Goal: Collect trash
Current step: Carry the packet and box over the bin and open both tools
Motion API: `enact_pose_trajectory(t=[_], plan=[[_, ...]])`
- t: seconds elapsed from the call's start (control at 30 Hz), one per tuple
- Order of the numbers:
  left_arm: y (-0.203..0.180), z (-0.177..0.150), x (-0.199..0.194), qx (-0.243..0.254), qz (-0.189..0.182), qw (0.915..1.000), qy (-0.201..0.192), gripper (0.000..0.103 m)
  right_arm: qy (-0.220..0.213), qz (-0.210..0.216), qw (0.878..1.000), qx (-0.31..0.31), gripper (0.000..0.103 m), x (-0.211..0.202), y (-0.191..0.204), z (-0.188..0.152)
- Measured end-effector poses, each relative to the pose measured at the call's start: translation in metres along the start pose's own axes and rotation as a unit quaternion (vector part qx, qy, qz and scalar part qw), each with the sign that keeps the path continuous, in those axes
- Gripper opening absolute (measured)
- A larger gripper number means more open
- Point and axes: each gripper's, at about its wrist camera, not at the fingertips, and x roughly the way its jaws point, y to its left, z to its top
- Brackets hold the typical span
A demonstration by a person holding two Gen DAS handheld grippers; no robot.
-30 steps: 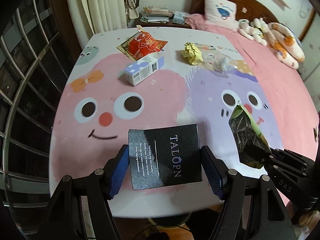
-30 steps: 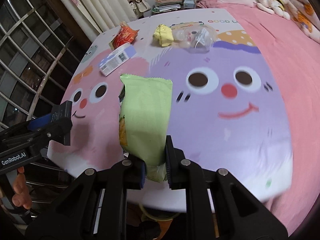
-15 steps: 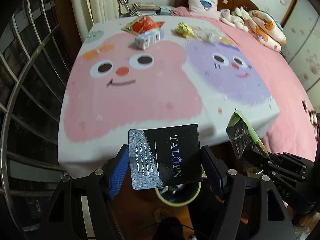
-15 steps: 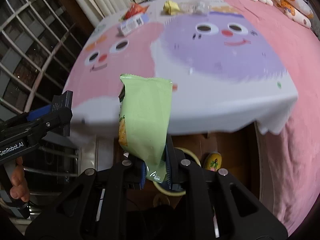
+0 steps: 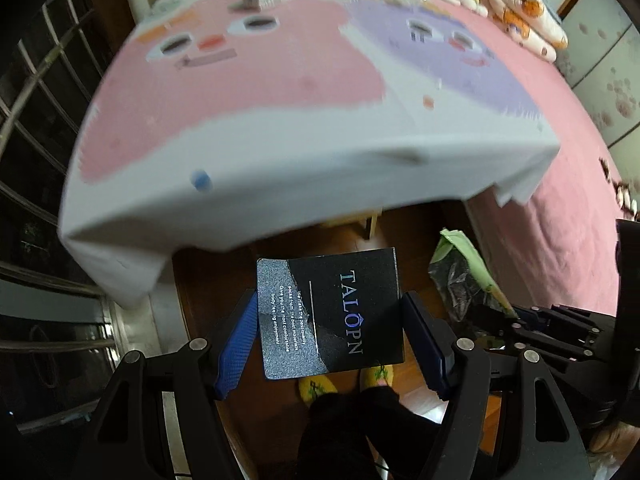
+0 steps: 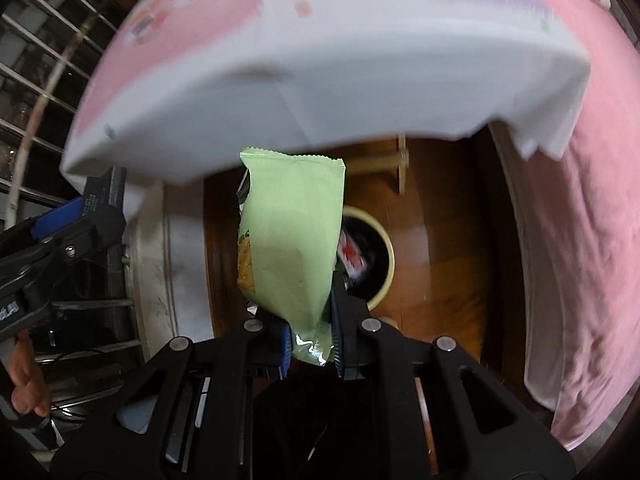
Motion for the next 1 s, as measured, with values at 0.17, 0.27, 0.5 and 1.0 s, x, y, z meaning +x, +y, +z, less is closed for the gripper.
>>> enact_pose_trajectory(t=[0.17,0.27,0.5,1.0], plan=[[-0.014,-0.021,0.061,0.007,0.006,0.9992,0.038,0.071,0.042,-0.006,0.999,0.019,0.013,0.062,-0.024,-0.020],[-0.022,-0.032,0.102,0.009,0.011,0.9982,0.057,0.071,0.063,-0.006,0.998,0.027,0.013,0.100,-0.040,-0.030],[-0.034,-0.050,0.201,0.010,0.010,0.9961,0.088,0.072,0.088,-0.006,0.995,0.040,0.013,0.185,-0.071,-0.043],[-0.016,-0.058,0.305,-0.012,0.028,0.9937,0.108,0.093,0.108,-0.001,0.994,0.029,0.013,0.301,-0.093,-0.043]])
